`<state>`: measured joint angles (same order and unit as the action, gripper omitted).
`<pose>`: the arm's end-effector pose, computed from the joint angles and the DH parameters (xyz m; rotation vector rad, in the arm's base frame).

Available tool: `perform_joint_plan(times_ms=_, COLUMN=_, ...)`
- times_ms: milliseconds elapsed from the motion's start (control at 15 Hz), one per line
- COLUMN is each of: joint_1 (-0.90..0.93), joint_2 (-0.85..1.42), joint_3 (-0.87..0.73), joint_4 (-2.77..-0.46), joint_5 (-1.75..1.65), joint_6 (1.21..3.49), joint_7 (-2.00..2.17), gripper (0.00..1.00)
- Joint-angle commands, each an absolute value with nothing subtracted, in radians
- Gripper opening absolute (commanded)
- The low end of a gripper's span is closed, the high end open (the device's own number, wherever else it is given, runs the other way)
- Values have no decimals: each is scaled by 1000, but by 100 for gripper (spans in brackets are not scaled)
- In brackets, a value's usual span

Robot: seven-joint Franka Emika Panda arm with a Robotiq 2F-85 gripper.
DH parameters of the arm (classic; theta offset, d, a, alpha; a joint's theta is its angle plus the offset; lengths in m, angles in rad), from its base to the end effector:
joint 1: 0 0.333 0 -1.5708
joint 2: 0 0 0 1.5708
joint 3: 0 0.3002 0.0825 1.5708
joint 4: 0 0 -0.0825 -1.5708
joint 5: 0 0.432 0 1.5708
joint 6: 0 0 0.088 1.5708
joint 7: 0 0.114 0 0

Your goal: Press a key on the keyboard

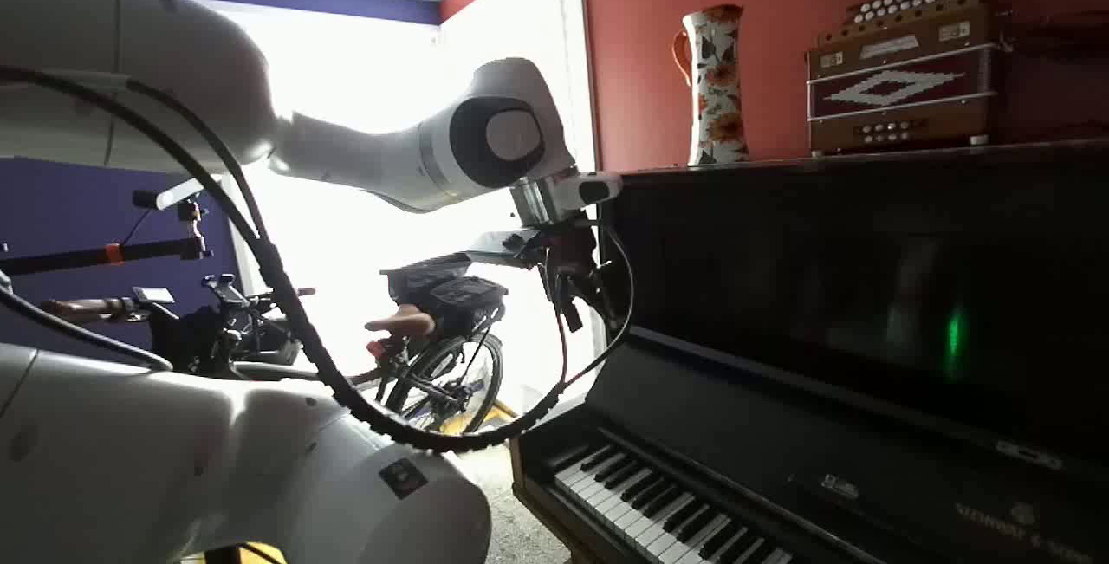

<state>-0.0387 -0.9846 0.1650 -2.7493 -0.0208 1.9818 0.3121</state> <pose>0.3453 0.0359 0.4699 2.9838 -0.3569 0.3551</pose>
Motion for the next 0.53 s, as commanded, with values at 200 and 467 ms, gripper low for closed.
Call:
perform_joint_plan(times_ms=200, joint_1=-38, joint_2=-982, joint_3=164, joint_4=-2751, joint_5=-21, joint_6=1979, joint_7=312, gripper=100)
perform_joint_plan(times_ms=467, joint_1=-18, joint_2=-927, joint_3=145, joint_4=-2741, joint_5=-1, joint_6=2000, joint_7=277, gripper=100)
